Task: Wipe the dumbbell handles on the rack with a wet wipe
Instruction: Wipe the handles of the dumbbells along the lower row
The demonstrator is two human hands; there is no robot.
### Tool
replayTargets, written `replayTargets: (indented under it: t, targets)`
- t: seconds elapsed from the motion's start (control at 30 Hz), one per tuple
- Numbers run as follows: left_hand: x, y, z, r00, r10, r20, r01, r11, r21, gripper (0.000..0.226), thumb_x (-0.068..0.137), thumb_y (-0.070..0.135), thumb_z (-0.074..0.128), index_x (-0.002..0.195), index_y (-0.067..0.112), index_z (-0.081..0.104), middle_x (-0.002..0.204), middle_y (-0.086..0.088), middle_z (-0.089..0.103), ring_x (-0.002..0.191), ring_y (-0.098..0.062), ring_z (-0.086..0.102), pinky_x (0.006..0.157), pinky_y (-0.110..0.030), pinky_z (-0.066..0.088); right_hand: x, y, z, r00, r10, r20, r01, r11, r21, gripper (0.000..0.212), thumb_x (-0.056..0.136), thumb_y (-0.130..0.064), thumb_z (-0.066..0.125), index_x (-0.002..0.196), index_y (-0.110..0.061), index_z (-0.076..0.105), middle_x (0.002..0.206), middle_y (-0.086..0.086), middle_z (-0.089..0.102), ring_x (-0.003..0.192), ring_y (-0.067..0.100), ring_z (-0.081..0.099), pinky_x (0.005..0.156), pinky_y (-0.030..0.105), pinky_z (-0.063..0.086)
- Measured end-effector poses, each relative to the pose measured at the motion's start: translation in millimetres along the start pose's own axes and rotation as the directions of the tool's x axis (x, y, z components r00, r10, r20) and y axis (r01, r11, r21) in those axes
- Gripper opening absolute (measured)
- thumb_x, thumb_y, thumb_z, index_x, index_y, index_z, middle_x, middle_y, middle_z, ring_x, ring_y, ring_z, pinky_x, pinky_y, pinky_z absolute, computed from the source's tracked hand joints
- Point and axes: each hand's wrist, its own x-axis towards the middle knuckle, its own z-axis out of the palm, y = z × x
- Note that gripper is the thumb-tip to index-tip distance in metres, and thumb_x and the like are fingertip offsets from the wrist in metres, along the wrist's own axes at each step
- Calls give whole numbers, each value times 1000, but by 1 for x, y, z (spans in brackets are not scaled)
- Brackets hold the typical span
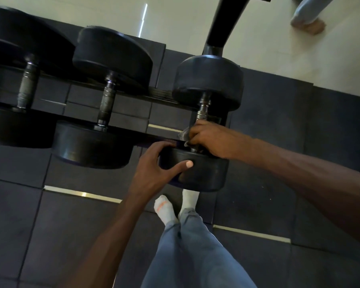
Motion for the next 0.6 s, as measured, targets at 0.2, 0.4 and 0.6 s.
replayTargets:
  t: [0.2,0.4,0.6]
  targets:
    - [-9,4,4,999,41,9,-42,995,89,71,77,72,72,133,29,58,132,17,56,122,4,52,100,-17,46,10,-6,-2,990,49,129,-49,999,-5,17,91,-14,65,104,-14,76,109,4,61,103,21,59,92,36,52]
    - [-10,8,4,998,57,-10,-56,994,94,70,76,69,76,132,30,60,131,17,57,123,0,54,101,-25,50,32,-29,-20,948,190,254,-183,982,-53,15,96,-15,57,104,-10,67,107,14,63,92,30,65,82,43,56]
    - [-5,9,1,998,66,6,-66,995,80,68,74,65,81,129,28,62,128,16,59,120,0,57,99,-24,51,49,-35,-19,919,256,299,-245,967,-74,20,100,-13,54,117,-7,61,113,14,61,99,30,63,86,41,54]
